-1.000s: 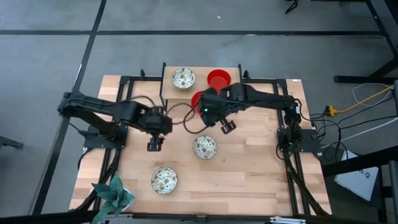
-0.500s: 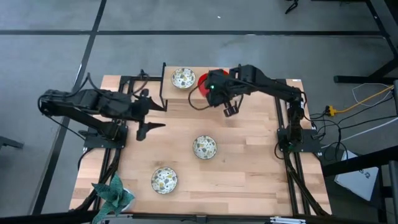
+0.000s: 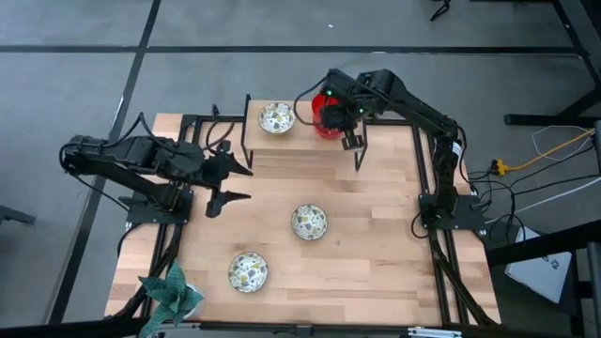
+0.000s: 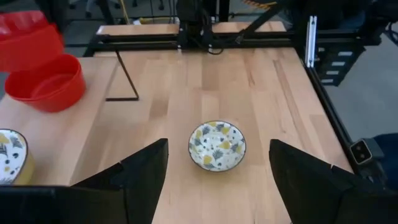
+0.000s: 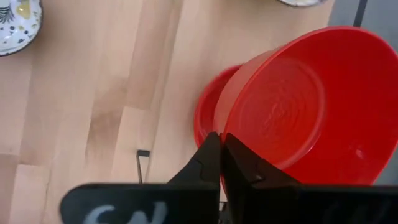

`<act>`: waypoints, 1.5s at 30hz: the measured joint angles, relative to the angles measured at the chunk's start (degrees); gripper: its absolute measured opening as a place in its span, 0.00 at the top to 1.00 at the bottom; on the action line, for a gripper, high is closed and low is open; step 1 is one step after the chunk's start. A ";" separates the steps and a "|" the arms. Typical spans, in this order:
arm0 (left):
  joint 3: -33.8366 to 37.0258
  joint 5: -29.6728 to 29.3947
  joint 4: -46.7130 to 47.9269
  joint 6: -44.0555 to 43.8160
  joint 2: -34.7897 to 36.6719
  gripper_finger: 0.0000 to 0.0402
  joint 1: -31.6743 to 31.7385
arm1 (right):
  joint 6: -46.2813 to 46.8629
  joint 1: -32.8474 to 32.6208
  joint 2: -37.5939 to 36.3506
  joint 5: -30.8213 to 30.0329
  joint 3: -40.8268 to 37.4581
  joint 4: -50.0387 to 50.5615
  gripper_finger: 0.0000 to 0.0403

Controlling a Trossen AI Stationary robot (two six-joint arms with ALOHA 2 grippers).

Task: Pick & Place Mini bowls
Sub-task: Stack the red bowl on top of the red bowl on the shelf

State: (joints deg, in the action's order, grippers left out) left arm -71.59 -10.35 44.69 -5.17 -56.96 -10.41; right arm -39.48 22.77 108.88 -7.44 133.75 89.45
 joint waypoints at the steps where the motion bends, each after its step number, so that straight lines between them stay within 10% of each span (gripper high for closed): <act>1: 0.02 0.04 0.06 0.00 -0.28 0.32 0.00 | 0.00 0.53 0.00 0.17 0.00 0.00 0.99; 45: 0.02 -0.07 0.30 -0.06 -1.08 0.32 0.00 | 3.03 3.69 5.18 2.50 -0.07 0.57 0.99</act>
State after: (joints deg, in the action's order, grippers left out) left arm -71.57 -10.41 44.99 -5.23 -58.04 -10.41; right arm -36.46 26.46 114.06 -4.94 133.69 90.02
